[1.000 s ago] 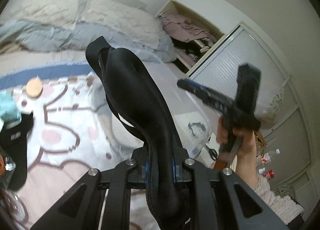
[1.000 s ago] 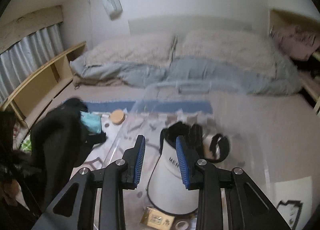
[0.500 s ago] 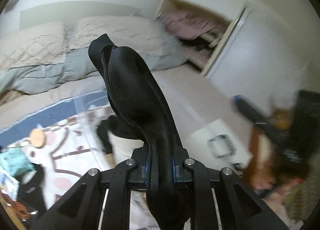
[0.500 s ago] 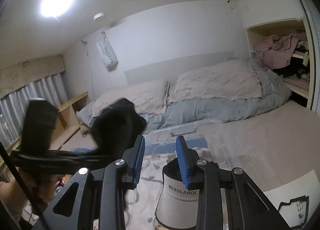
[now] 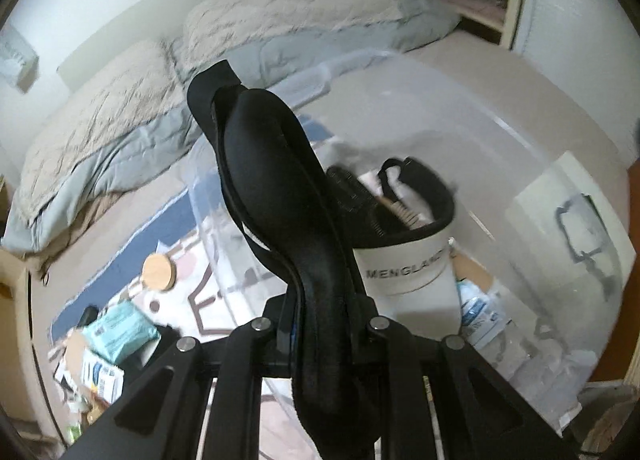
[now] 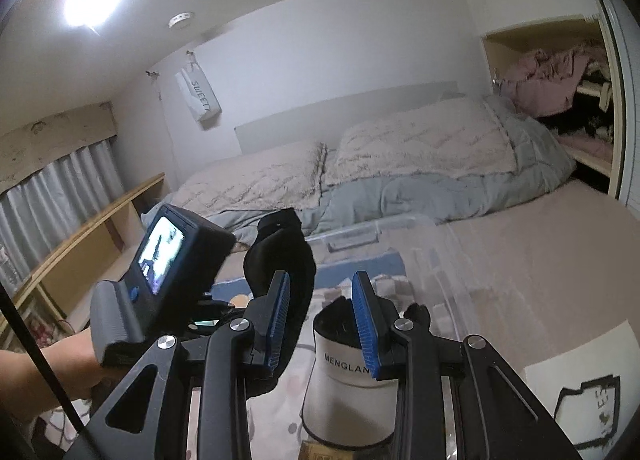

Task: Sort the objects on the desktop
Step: 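Lower the black eye mask into the clear box and open the left gripper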

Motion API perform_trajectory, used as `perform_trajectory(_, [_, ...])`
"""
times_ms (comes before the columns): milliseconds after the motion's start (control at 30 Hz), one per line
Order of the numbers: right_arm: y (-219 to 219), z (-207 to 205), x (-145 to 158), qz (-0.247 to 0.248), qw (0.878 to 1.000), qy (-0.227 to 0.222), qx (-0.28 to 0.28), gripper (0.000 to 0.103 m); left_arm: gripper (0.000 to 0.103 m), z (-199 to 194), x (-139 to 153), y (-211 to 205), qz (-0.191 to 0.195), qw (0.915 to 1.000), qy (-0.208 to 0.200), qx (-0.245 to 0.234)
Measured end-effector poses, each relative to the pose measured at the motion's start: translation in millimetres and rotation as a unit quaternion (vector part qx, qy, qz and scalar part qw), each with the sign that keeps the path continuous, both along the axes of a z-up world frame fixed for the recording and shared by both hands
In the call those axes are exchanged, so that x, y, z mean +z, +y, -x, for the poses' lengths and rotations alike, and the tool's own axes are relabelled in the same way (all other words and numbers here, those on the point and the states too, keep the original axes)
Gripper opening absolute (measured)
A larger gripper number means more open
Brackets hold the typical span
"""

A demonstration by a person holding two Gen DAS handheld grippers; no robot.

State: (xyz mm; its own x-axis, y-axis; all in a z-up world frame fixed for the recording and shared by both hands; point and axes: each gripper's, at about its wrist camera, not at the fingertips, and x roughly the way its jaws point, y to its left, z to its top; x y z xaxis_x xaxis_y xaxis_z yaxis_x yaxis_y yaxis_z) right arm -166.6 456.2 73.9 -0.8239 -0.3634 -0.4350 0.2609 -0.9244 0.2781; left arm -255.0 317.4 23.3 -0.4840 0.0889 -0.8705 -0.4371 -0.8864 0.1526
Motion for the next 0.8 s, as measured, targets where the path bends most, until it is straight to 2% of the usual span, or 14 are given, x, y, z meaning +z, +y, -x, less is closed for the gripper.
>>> perform_trajectory(100, [5, -3, 0, 0.003, 1.0, -0.001, -0.005, 0.032, 0.023, 9, -6, -4, 0.006, 0.9994, -0.005, 0.034])
perform_trajectory(133, [6, -4, 1, 0.002, 1.0, 0.0, -0.007, 0.032, 0.029, 12, -7, -4, 0.009, 0.9988, -0.002, 0.047])
perform_trajectory(200, [6, -5, 2, -0.002, 1.0, 0.002, -0.009, 0.032, 0.079, 14, -5, -1, 0.022, 0.9977, 0.017, 0.062])
perform_trajectory(233, [6, -6, 3, -0.002, 1.0, 0.003, -0.009, 0.032, 0.084, 12, -2, 1, 0.027, 0.997, 0.034, 0.064])
perform_trajectory(300, [7, -7, 3, -0.002, 1.0, 0.003, -0.007, 0.032, 0.085, 10, 2, -1, 0.03, 0.9961, 0.055, 0.062])
perform_trajectory(633, [7, -4, -3, 0.001, 1.0, -0.008, -0.005, 0.032, 0.084, -4, 11, -37, -0.027, 0.9964, 0.047, 0.066])
perform_trajectory(800, [-6, -2, -6, -0.015, 1.0, -0.015, 0.003, 0.032, 0.084, -15, 13, -41, -0.035, 0.9964, 0.052, 0.057])
